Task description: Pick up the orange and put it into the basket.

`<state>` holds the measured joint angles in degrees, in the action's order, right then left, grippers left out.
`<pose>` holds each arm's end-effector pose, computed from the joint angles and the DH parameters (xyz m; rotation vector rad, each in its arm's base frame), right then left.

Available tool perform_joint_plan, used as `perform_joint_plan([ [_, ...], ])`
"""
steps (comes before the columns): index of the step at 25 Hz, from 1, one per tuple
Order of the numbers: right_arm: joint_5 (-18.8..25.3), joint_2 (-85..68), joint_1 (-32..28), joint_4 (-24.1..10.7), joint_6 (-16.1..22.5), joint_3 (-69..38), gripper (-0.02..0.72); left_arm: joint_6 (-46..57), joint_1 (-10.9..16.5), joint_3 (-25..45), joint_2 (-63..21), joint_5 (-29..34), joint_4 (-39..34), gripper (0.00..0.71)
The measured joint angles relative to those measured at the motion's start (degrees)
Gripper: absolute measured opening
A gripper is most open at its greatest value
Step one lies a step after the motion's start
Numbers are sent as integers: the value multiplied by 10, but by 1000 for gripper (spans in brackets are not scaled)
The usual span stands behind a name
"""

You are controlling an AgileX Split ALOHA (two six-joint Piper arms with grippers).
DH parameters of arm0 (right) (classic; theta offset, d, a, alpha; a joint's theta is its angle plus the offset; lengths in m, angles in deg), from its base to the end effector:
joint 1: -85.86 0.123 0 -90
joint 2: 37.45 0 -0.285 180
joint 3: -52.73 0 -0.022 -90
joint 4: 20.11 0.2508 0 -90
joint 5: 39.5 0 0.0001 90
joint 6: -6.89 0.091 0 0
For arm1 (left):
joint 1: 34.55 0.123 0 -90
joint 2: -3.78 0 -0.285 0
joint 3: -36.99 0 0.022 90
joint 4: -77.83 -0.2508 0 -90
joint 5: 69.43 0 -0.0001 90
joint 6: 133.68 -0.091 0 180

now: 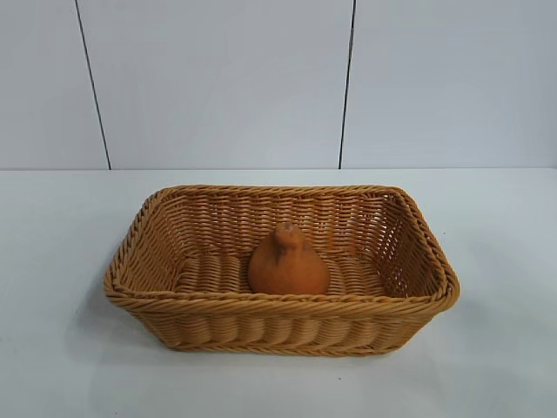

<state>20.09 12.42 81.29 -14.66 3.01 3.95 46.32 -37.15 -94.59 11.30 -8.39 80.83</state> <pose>0.1015 -0.0006 0.2407 0.0612 2.7545 0.0865 -0.0063 -0.0039 0.2777 0.0491 2.0412 -0.0910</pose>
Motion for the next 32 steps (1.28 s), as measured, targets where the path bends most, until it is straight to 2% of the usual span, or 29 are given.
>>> perform_joint_plan([
  [8, -10, -228, 0, 0, -1, -1, 694, 0, 0, 0, 0, 0, -1, 615],
  [19, -10, -411, 38, -8, 1, -5, 694, 0, 0, 0, 0, 0, -1, 615],
  [32, -9, -424, 53, -15, 5, -5, 694, 0, 0, 0, 0, 0, -1, 615],
])
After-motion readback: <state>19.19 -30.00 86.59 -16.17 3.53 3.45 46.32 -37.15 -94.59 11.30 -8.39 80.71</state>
